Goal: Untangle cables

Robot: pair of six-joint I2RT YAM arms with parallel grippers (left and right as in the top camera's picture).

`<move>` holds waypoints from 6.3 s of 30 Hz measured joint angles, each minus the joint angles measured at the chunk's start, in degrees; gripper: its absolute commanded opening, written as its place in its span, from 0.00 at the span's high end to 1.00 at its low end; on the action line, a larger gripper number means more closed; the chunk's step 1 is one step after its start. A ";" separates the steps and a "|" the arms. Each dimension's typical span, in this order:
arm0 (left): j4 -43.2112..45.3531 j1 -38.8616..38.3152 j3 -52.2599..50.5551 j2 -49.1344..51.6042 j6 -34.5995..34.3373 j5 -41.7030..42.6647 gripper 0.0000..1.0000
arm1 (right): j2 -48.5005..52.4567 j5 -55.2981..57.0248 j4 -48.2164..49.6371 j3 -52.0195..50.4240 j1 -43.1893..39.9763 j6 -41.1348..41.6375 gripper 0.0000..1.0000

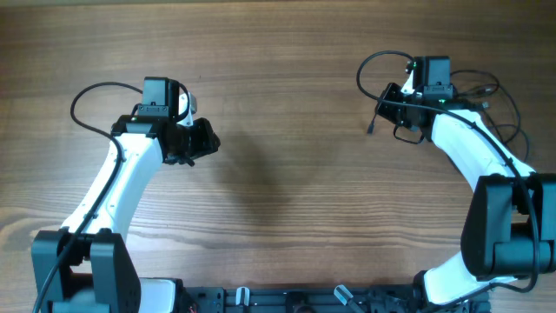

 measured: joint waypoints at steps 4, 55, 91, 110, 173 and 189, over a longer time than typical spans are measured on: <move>-0.20 0.00 0.00 0.00 0.00 -0.02 0.54 | 0.00 0.00 0.00 -0.02 -0.63 0.13 0.96; 3.48 -0.15 0.00 0.00 -1.57 0.70 0.42 | -13.14 -10.60 -29.18 8.50 -39.39 -7.43 0.00; -8.09 -11.98 -4.26 -15.52 -4.46 -17.22 0.00 | -27.61 6.95 -29.79 0.22 6.73 -19.63 0.00; -8.07 -12.13 -13.29 -52.22 -4.04 -17.11 0.00 | -55.28 9.05 -28.44 -9.57 6.73 -19.61 0.00; -9.18 -12.13 -13.40 -52.22 -4.04 -17.11 0.00 | -99.80 8.72 19.06 -61.68 0.50 -31.67 0.00; -9.18 -12.13 -13.40 -52.22 -4.04 -17.11 0.00 | -99.80 8.70 19.06 -61.68 0.50 -31.69 0.01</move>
